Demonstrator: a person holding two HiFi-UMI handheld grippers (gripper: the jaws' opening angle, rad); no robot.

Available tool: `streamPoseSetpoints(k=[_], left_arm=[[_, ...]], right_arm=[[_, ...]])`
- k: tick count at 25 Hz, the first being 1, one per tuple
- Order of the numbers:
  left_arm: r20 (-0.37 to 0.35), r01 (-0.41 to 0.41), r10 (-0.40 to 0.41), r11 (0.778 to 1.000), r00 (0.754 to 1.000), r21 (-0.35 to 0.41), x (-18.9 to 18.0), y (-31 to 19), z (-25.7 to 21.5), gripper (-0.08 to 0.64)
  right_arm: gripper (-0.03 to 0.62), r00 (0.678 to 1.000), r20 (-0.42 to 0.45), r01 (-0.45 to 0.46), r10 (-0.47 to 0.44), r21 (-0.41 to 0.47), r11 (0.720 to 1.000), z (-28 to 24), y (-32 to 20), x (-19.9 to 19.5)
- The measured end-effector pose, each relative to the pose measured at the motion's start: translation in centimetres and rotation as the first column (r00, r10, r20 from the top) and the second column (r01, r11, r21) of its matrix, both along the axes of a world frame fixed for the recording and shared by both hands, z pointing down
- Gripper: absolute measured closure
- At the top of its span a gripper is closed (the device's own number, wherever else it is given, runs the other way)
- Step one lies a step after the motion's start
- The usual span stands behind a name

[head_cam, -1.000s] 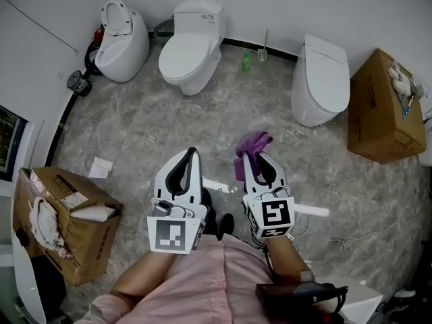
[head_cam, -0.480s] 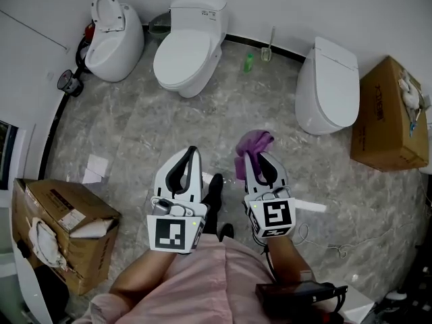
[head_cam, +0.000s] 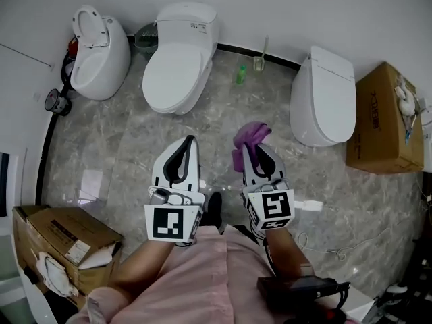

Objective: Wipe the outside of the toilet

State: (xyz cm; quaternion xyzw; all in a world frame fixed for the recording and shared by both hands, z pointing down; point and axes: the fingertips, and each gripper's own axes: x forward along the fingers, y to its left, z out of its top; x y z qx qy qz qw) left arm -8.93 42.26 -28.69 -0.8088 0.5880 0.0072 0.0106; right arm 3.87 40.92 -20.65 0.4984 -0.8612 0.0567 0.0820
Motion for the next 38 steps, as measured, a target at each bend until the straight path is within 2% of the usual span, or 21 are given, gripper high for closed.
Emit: streamPoseSetpoints(k=[11,20,25,31,38], left_arm=[[-0.014,-0.033,0.034,0.999,0.999,0.030,0.7,-8.8,-0.4,0.552],[0.003,-0.015,0.015,1.000,1.000,-0.023,3.5,-17.1,2.4,0.552],[0.017,0.032,-0.031,0.998,0.999,-0.058,5.7,-24.9,5.2,0.552],[0.030,0.098,-0.095,0.988,0.995,-0.118,7.8,-34.8,6.7,0.552],[0.068,0.215,-0.208,0.970,0.976,-0.110,6.5,-42.4,6.4,0.552]], right_arm=[[0.534,0.999,-0.017,-0.035,0.036,0.044,0.998,-1.5,-8.6,0.8],[0.534,0.999,-0.028,-0.027,0.028,0.037,0.999,0.0,-17.4,3.8],[0.534,0.999,-0.028,0.030,-0.030,0.012,0.999,2.6,-25.8,5.8],[0.534,0.989,0.009,0.145,-0.144,-0.055,0.988,4.9,-36.5,6.2],[0.534,0.968,0.018,0.250,-0.249,-0.076,0.965,6.0,-45.8,5.1]])
